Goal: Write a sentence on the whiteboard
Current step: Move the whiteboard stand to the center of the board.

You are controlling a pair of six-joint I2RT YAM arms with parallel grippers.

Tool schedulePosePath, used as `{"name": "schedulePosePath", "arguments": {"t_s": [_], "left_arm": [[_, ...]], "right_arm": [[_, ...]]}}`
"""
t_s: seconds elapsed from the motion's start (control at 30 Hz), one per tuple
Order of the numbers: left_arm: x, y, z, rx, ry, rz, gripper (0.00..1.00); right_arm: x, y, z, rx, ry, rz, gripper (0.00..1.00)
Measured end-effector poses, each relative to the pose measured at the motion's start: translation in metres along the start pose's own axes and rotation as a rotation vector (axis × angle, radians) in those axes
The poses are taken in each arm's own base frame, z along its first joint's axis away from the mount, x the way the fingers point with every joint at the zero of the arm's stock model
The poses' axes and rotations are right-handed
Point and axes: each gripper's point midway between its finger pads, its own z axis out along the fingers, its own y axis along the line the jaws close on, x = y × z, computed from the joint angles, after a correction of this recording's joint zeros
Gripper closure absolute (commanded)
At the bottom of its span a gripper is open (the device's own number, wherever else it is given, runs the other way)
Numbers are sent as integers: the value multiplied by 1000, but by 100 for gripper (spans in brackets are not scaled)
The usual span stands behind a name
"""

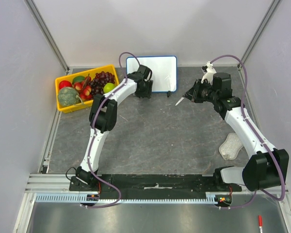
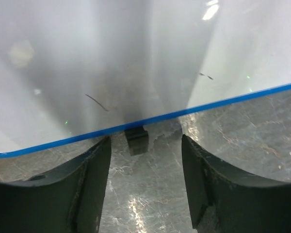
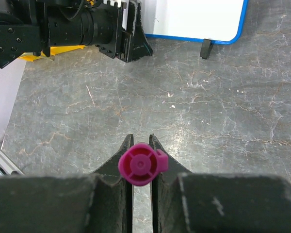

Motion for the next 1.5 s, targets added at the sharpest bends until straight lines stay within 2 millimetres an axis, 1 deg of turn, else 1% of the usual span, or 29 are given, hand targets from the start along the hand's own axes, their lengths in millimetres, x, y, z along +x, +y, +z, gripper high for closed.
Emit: {"name": "schedulePosePath", "arguments": {"t_s": [0.07,0.1,0.13,0.17,0.23,0.3,0.57,0.67,0.83,1.13,1.37,1.5], "left_arm": [[-1,5,3,-24,-1,5,55],[-2,6,4,-30,-4,10,58],[-2,7,4,-36,-4,12,65],[-3,9,5,-45,-6,18,74],[-5,11,6,-51,-10,23,88],[-5,12,6,-57,-8,32,98],[-3,16,5,-67,-27,46,98],[7,17,-1,-64,-30,48,98],[40,17,-20,-69,6,50,98],[112,-4,-59,-57,55,-19,98],[169,-15,-93,-62,102,-107,98],[195,-25,-109,-61,118,-131,98]], "right_arm": [[1,0,0,2,2,0,100],[1,-1,0,3,4,0,100],[1,-1,0,5,5,-1,100],[1,-1,0,6,6,-2,100],[2,-2,0,7,7,-2,100],[2,-2,-1,8,8,-2,100],[5,-2,-4,9,12,0,100],[7,-2,-4,9,14,2,100],[7,1,-9,2,8,-2,100],[16,5,-19,-15,8,-3,100],[24,7,-26,-26,9,-3,100],[29,9,-30,-31,7,-3,100]]}}
